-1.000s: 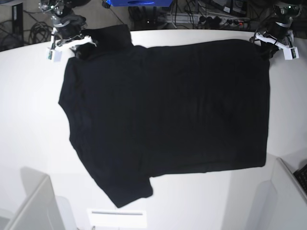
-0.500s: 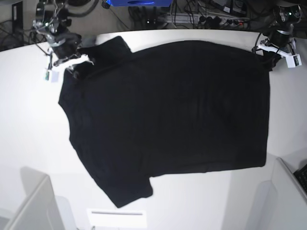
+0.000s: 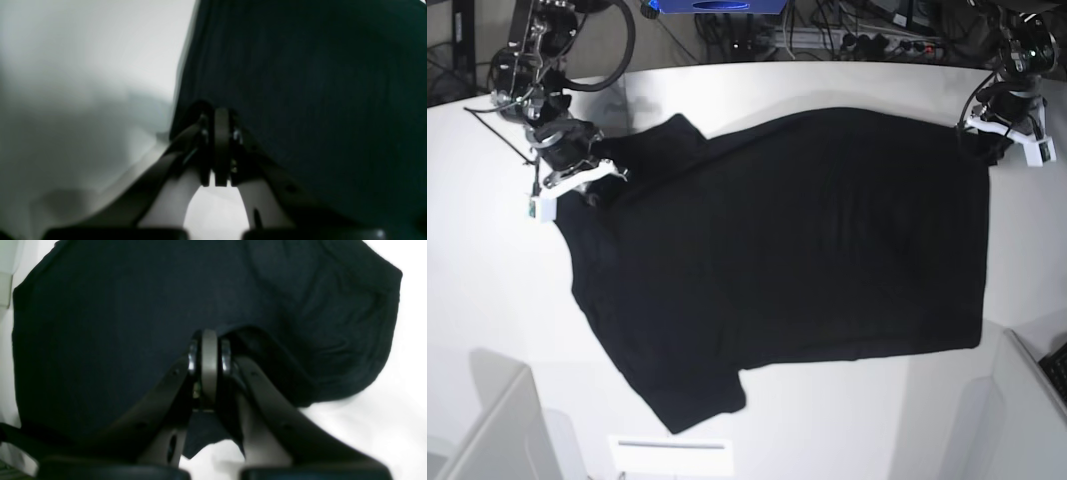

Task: Fold the T-shirt properly
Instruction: 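Lift the shoulders and drag them toward the hem, folding the shirt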

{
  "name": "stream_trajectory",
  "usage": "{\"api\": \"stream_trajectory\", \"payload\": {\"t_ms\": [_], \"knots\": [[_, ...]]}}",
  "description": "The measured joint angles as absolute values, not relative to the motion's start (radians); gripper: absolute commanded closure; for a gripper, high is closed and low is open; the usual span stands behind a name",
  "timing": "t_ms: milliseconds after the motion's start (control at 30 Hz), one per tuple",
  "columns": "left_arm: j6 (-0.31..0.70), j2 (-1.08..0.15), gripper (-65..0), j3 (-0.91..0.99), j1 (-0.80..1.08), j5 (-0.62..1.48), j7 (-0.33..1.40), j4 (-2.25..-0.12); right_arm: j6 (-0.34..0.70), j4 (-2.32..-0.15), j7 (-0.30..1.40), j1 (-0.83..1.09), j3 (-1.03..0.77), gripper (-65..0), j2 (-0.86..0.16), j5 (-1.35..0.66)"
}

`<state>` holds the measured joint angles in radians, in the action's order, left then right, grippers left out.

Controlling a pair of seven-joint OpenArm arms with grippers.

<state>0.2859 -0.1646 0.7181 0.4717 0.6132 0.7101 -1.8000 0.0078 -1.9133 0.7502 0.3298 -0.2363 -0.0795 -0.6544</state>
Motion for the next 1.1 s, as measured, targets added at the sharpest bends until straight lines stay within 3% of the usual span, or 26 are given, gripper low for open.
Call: {"api": "stream_trajectory", "payload": {"t_ms": [567,800,1100], "knots": [[0.284,-0.165,0.0,0.718,0.388,0.557,0.708,-1.793,0.007,-1.753,0.75,0.17,-0.236,0.0,-0.082,-0.655],[0.293,-0.158,0.0,0.634,0.307,0.35,0.775,-1.789,0.008,-1.71,0.745,0.104,-0.236,0.0,-0.082,-0.658],[0.287,-0.161,0.0,0.636,0.236,0.323,0.782,-1.789,0.008,-1.621,0.747,0.052,-0.236,0.0,-0.083,-0.655]]}}
